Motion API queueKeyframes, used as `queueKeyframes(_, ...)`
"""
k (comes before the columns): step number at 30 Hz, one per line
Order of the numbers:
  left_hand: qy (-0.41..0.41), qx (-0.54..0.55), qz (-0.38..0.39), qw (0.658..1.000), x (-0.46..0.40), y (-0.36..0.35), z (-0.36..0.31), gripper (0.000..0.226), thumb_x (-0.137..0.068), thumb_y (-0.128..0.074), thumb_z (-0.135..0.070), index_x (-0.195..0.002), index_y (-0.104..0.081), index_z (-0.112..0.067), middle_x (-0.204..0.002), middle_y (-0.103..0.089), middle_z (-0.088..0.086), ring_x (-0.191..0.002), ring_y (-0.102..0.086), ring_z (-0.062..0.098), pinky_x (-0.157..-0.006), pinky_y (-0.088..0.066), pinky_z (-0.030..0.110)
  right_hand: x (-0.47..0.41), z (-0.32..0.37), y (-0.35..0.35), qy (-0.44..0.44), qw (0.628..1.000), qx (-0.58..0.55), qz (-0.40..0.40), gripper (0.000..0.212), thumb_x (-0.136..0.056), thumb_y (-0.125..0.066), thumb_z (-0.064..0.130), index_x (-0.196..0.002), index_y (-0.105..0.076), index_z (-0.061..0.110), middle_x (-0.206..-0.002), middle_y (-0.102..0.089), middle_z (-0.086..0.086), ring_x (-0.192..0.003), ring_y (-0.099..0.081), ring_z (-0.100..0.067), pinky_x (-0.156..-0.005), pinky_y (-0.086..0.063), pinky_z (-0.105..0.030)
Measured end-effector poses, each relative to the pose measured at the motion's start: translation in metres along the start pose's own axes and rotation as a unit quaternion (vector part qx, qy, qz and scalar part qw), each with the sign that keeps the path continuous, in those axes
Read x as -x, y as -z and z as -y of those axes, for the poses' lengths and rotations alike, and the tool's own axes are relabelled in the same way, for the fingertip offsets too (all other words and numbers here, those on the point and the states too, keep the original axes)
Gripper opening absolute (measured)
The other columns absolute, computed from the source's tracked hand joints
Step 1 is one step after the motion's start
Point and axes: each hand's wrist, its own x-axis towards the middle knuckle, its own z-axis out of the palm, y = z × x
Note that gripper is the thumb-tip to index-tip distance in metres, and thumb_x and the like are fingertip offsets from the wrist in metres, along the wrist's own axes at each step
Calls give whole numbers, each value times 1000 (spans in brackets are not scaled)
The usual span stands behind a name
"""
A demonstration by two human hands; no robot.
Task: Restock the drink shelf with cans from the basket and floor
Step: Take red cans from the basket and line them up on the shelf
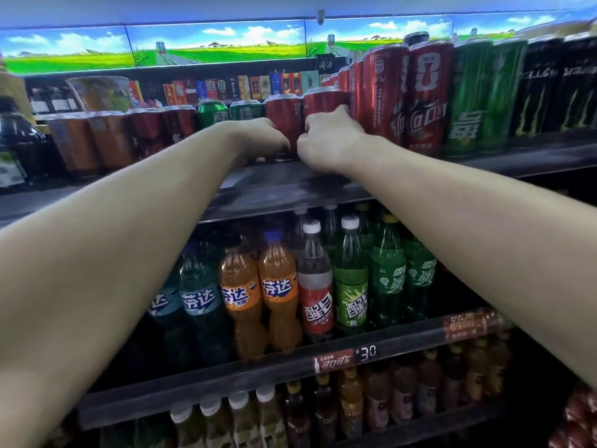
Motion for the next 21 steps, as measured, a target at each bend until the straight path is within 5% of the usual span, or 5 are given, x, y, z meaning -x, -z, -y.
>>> queueKeyframes(6, -67, -83, -46, 993, 22, 3, 0, 10, -95, -54, -11, -101, -60, -6, -95, -61, 12, -84, -51, 23, -64, -40, 32, -4, -5, -7, 132, 990, 40, 3, 49, -106, -32, 36, -130, -64, 8, -142, -52, -16, -125, -55, -37, -95, -44, -35)
queueKeyframes(12, -55, -127, -123, 983, 29, -1, 6, 35, -101, -45, -8, -132, -57, 1, -120, -62, 19, -102, -53, 30, -85, -43, 36, -11, -17, -2, 100, 981, 134, 94, 84, -97, -5, 67, -160, -34, 20, -174, -6, 1, -159, -13, -30, -127, -17, -50)
queueKeyframes(16, -68, -140, -155, 975, 40, -4, 7, 37, -102, -44, -11, -134, -57, 0, -133, -62, 21, -109, -54, 33, -93, -43, 37, -14, -19, -6, 117, 986, 87, 85, 81, -97, -7, 63, -147, -53, 19, -169, -25, -8, -152, -29, -31, -120, -29, -49)
queueKeyframes(19, -86, -143, -189, 968, 54, -7, 7, 36, -102, -43, -11, -133, -58, 0, -133, -63, 23, -119, -57, 37, -97, -43, 39, -6, -20, -11, 177, 983, 56, -3, 52, -107, -20, 49, -100, -60, 16, -132, -61, -17, -118, -55, -36, -89, -42, -40)
queueKeyframes(21, -118, -144, -240, 953, 67, -15, 11, 36, -101, -44, -9, -131, -59, 0, -133, -62, 22, -124, -56, 37, -101, -42, 40, 9, -22, -18, 219, 971, 3, -96, 40, -109, -29, 37, -96, -58, 12, -115, -64, -16, -109, -58, -36, -83, -42, -40)
